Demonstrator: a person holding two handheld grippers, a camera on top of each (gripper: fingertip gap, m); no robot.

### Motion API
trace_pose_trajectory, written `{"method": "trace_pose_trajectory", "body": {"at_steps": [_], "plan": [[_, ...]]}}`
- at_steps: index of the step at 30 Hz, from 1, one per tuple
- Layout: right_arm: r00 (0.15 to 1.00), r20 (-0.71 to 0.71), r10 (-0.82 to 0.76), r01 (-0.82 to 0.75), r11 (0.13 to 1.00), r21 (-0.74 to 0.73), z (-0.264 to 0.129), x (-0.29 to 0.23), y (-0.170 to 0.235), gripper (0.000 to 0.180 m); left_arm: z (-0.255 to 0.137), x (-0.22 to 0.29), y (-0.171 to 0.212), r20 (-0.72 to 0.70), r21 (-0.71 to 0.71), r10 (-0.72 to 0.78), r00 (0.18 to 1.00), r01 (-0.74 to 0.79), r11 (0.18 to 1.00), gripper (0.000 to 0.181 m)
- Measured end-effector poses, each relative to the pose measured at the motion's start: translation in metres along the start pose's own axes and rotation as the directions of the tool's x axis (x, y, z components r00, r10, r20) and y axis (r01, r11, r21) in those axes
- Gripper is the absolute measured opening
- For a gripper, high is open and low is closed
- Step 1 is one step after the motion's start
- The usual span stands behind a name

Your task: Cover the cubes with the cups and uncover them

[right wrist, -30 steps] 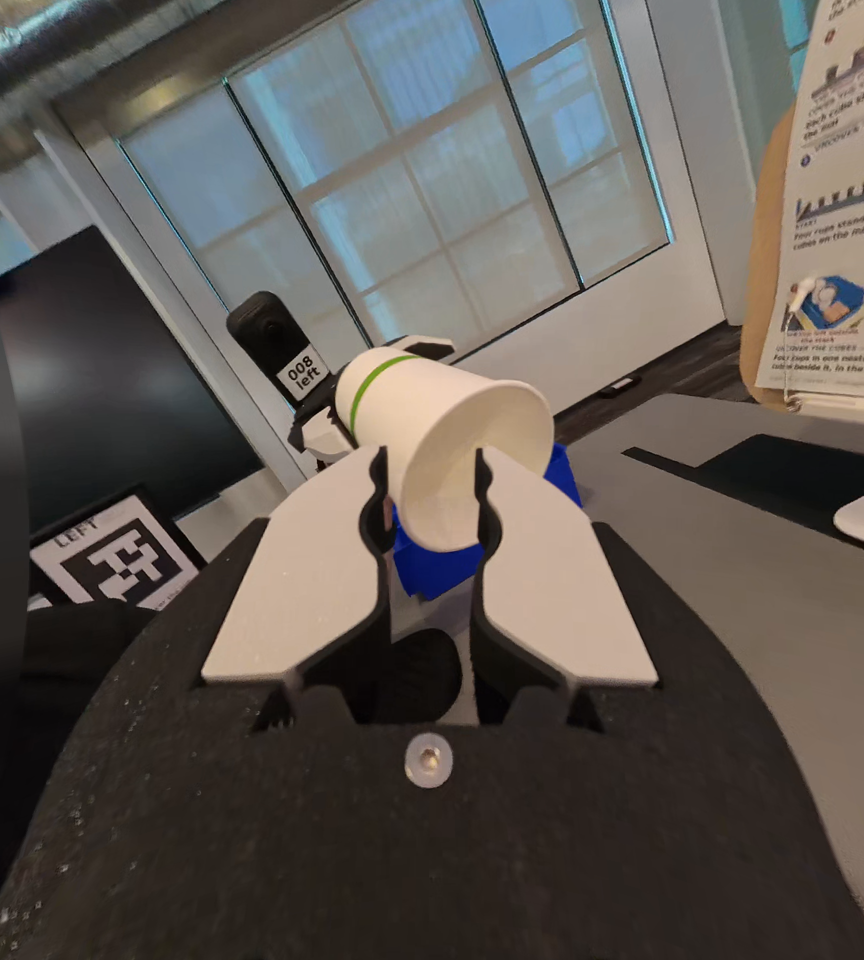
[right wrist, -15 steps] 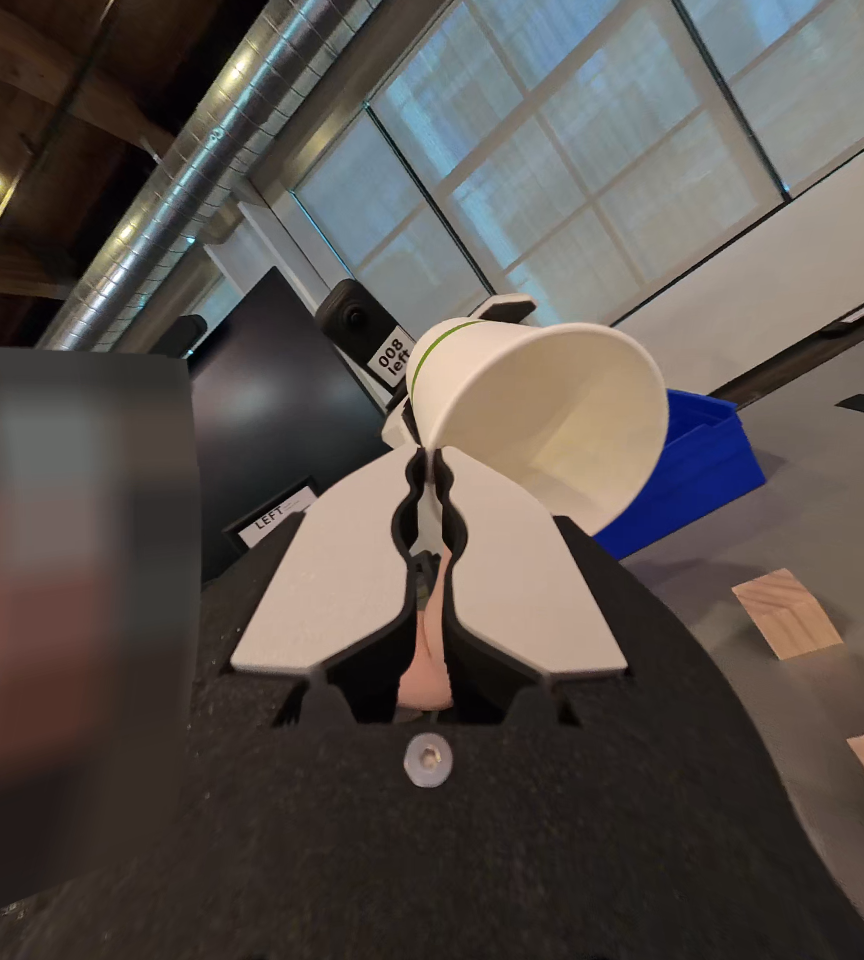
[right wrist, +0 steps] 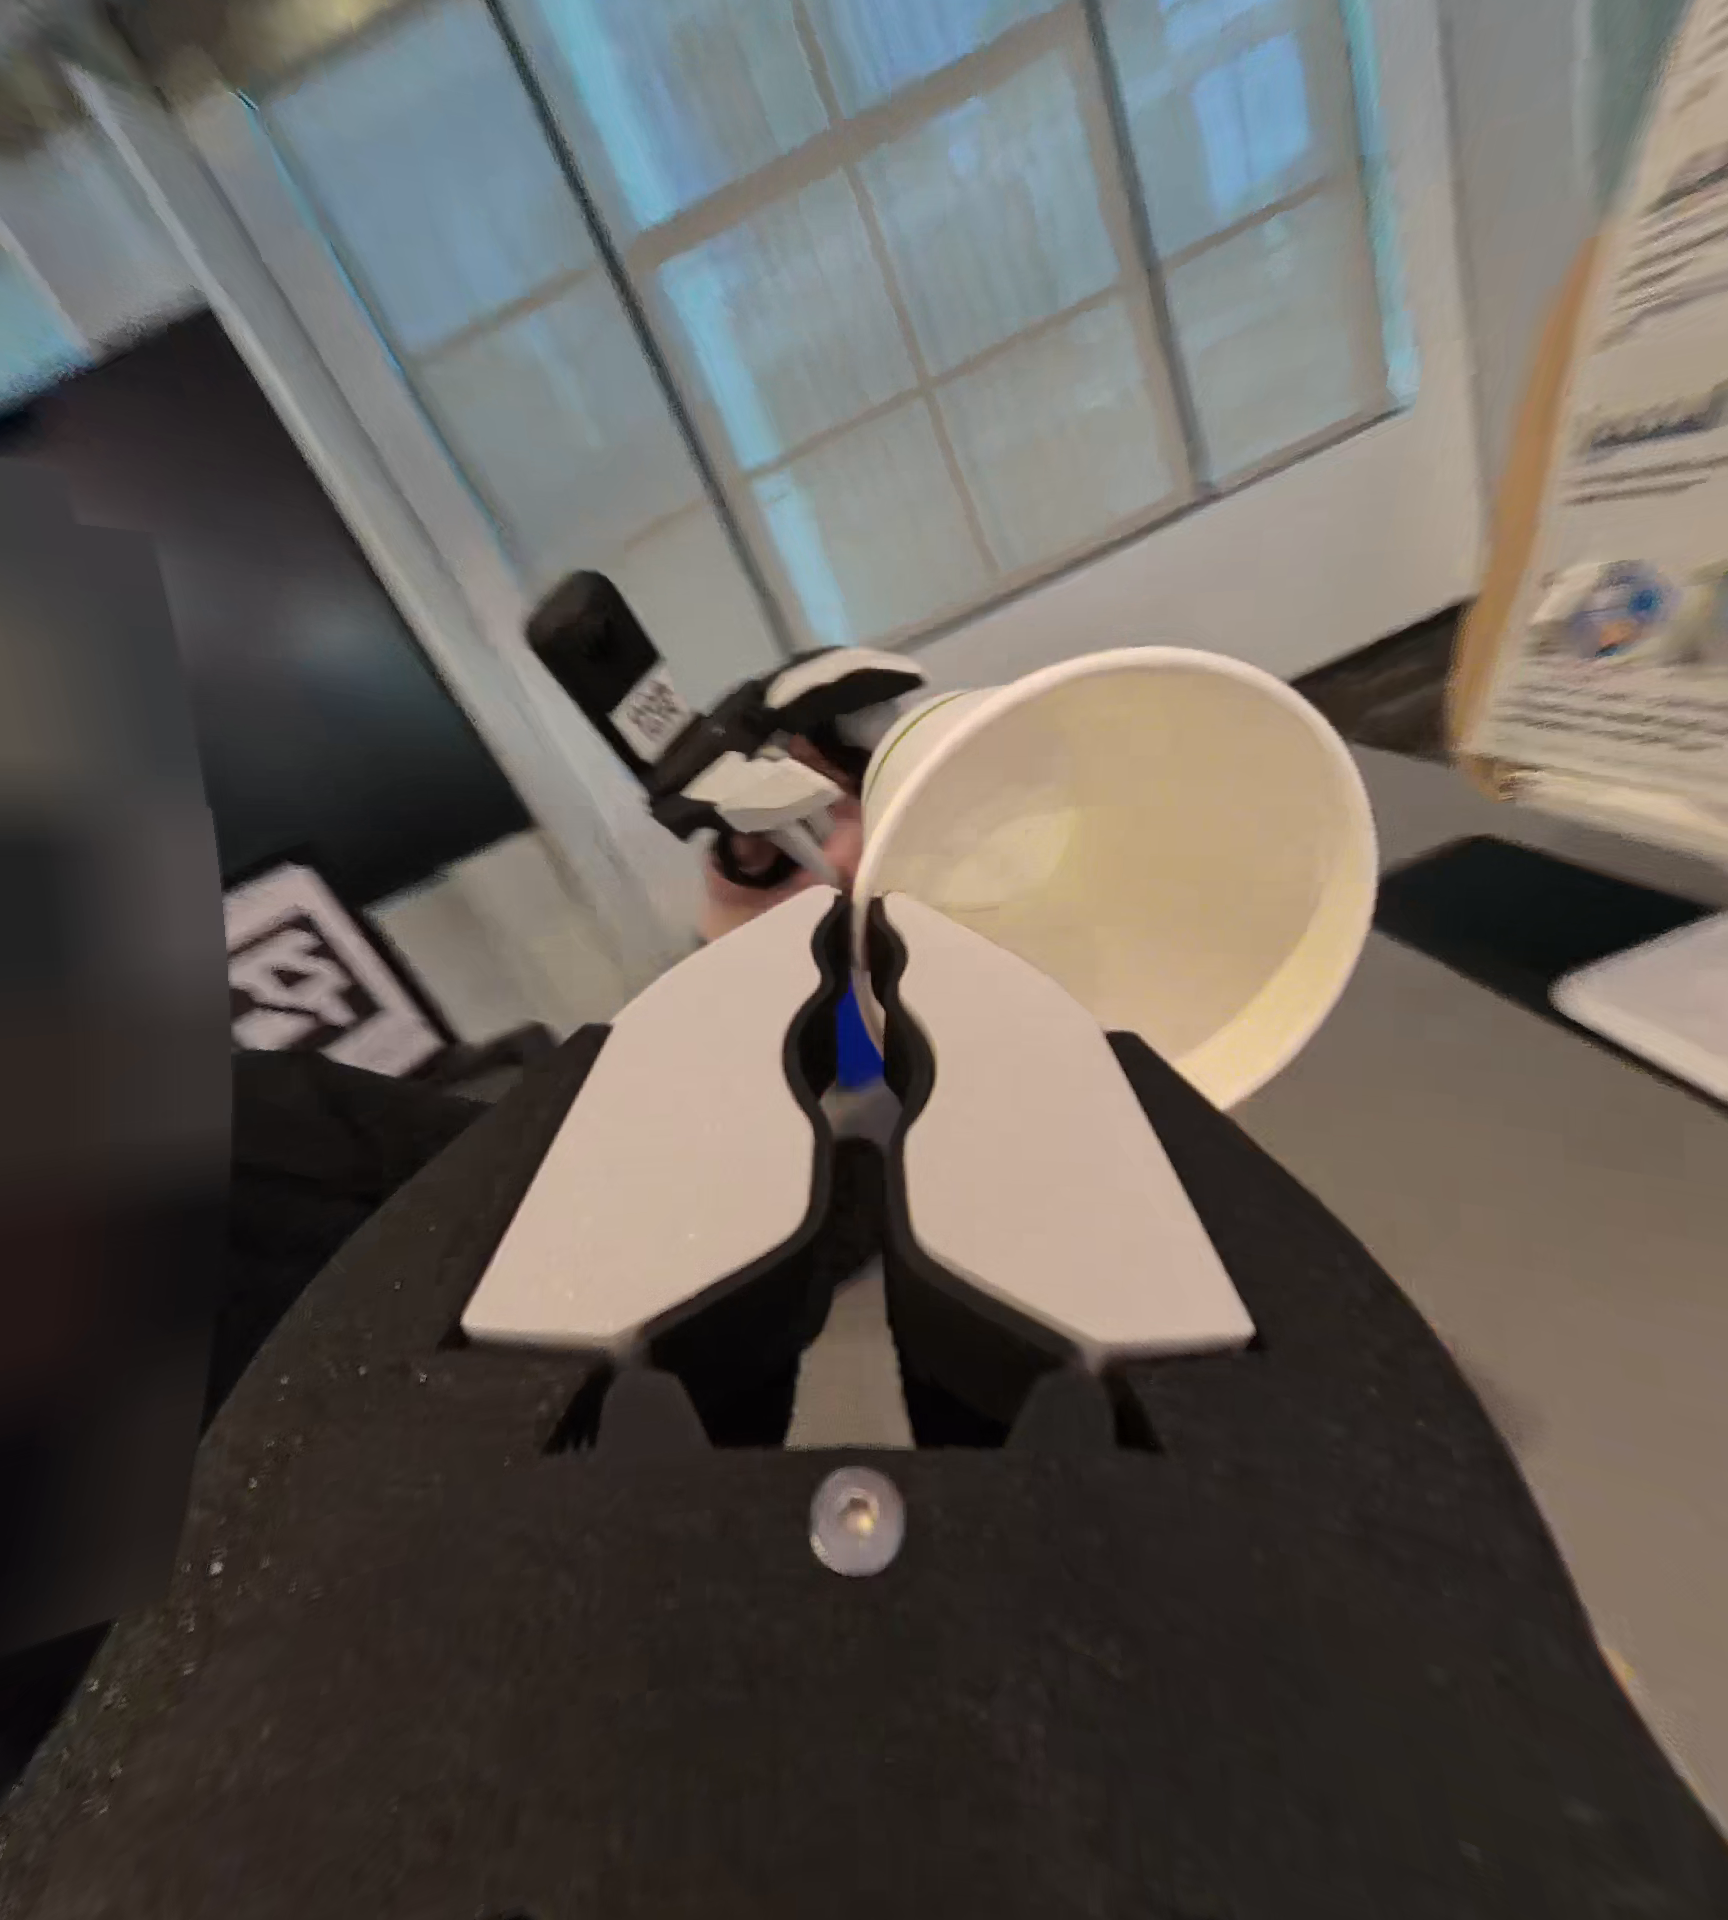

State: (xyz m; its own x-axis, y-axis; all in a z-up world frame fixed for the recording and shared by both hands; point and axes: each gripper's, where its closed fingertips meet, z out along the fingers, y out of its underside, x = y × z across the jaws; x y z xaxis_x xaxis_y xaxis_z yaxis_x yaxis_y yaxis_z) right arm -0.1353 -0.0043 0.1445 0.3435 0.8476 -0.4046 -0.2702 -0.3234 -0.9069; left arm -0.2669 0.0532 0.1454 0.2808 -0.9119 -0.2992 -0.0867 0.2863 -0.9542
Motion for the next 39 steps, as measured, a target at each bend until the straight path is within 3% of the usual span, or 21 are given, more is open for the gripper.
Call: {"method": "trace_pose_trajectory", "body": {"at_steps": [1, 3, 6, 9, 12, 16, 22, 25, 39], "plan": [[0.992, -0.107, -0.073, 0.070, 0.997, -0.032, -0.017, 0.002, -0.004, 0.003, 0.000, 0.000, 0.002, 0.001, -0.019, -0.004, 1.000, 0.004, 1.000, 0.050], [0.912, -0.344, -0.225, 0.193, 0.973, -0.123, -0.058, 0.006, -0.011, 0.003, -0.001, -0.001, 0.004, 0.010, -0.032, 0.009, 1.000, -0.009, 0.999, 0.047], [0.668, -0.638, -0.383, 0.239, 0.922, -0.304, -0.127, 0.007, -0.012, 0.003, 0.002, -0.001, 0.008, 0.015, -0.052, 0.023, 1.000, -0.022, 0.998, 0.046], [0.402, -0.794, -0.456, 0.113, 0.885, -0.451, -0.196, 0.003, 0.004, 0.003, 0.007, 0.001, 0.015, 0.013, -0.096, 0.041, 0.999, -0.039, 0.995, 0.046], [0.305, -0.837, -0.454, -0.052, 0.870, -0.491, -0.236, 0.000, 0.029, 0.003, 0.013, 0.004, 0.024, 0.009, -0.141, 0.061, 0.998, -0.059, 0.988, 0.047], [0.315, -0.831, -0.458, -0.186, 0.829, -0.527, -0.250, 0.004, 0.055, 0.003, 0.018, 0.009, 0.030, -0.006, -0.174, 0.078, 0.997, -0.078, 0.982, 0.047], [0.383, -0.762, -0.522, -0.271, 0.725, -0.633, -0.239, 0.012, 0.077, 0.003, 0.023, 0.011, 0.038, -0.010, -0.215, 0.099, 0.995, -0.099, 0.972, 0.048], [0.366, -0.750, -0.551, -0.341, 0.670, -0.659, -0.239, 0.020, 0.085, 0.003, 0.024, 0.012, 0.040, -0.012, -0.221, 0.098, 0.995, -0.098, 0.970, 0.048], [0.492, -0.649, -0.580, -0.468, 0.452, -0.759, -0.224, 0.051, 0.122, 0.003, 0.025, 0.013, 0.048, -0.022, -0.268, 0.114, 0.993, -0.116, 0.956, 0.048]]}}
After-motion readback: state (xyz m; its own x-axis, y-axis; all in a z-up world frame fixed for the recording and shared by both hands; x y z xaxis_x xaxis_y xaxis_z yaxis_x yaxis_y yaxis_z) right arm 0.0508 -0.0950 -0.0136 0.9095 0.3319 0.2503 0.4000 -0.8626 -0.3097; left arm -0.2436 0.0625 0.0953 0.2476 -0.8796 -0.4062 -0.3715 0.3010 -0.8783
